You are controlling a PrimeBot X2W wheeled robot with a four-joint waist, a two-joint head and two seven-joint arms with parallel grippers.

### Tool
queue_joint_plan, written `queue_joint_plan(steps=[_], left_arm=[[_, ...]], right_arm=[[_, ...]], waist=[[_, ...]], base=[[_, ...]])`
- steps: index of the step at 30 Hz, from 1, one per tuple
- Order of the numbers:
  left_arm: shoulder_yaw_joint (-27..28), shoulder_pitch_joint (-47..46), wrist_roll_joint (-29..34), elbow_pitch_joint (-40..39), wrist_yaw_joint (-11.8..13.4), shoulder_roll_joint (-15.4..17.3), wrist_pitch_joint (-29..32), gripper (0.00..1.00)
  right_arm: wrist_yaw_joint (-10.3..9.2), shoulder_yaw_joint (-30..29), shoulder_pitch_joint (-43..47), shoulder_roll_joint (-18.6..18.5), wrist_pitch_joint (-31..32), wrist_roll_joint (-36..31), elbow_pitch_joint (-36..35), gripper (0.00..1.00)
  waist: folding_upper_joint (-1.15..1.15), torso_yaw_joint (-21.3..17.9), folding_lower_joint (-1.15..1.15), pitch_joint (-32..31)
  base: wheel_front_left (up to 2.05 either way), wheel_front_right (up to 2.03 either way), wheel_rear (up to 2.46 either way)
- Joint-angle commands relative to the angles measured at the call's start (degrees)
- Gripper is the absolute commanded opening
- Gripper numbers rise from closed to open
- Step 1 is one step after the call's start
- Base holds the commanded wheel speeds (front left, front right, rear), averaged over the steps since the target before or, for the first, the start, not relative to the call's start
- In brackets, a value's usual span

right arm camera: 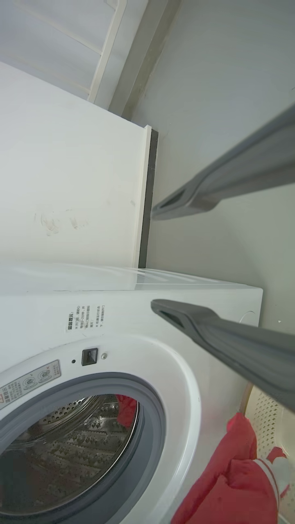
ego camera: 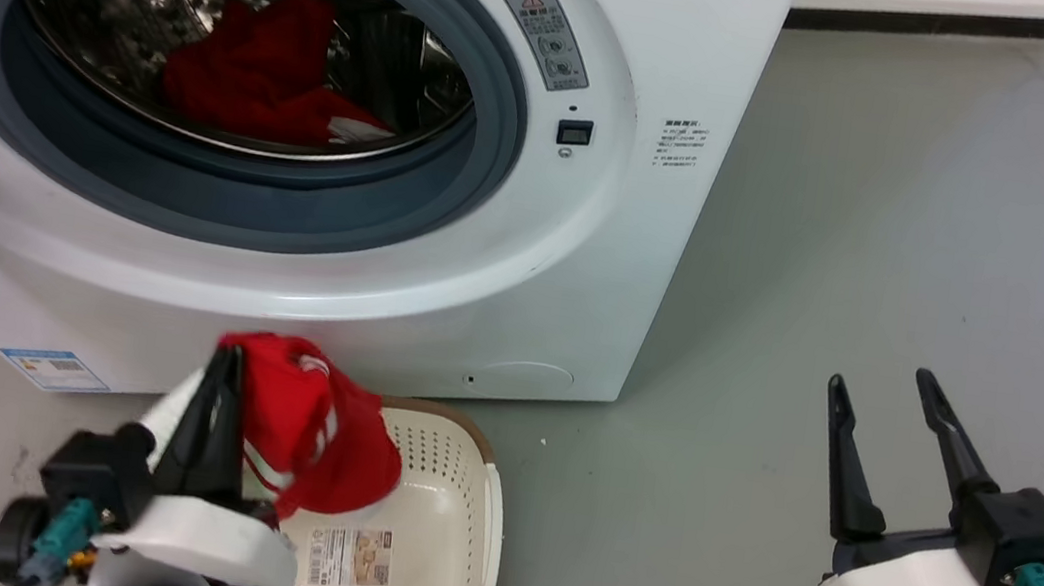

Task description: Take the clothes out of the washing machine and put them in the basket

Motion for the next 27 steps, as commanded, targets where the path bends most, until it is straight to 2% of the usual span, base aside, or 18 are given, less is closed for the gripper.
queue_joint_plan(steps=[1,5,14,21,27], left_arm=[[-0.26,0.57,-0.51,1.8,-0.42,-0.36,-0.9,0.0],[-0.32,-0.15,-2.31,9.79,-1.42,-1.29,-3.05,0.0],[1.81,-7.81,-5.18,31.29,-3.52,-2.33,-8.07,0.0],[3.76,-17.99,-4.26,44.63,-4.91,-1.18,-9.18,0.0],[5.75,-25.4,-2.12,51.18,-5.91,0.37,-9.24,0.0]], right_arm=[[-0.05,-0.06,-0.9,0.06,-0.22,-0.21,-0.23,1.0],[-0.05,-0.09,-2.35,0.05,-0.57,0.04,-0.31,1.0],[-0.05,0.23,-6.27,0.06,-1.34,0.41,-0.59,1.0],[-0.05,-0.15,-9.46,0.07,-2.31,0.94,-1.15,1.0],[-0.06,0.67,-12.26,0.08,-3.47,2.17,-0.63,1.0]], waist=[[0.0,-0.32,0.0,1.29],[0.0,-0.7,0.0,3.47],[0.0,-2.56,0.0,10.83],[0.0,-4.28,0.0,18.69],[0.0,-6.31,0.0,25.12]], base=[[0.0,0.0,0.0],[0.0,0.0,0.0],[0.0,0.0,0.0],[0.0,0.0,0.0],[0.0,0.0,0.0]])
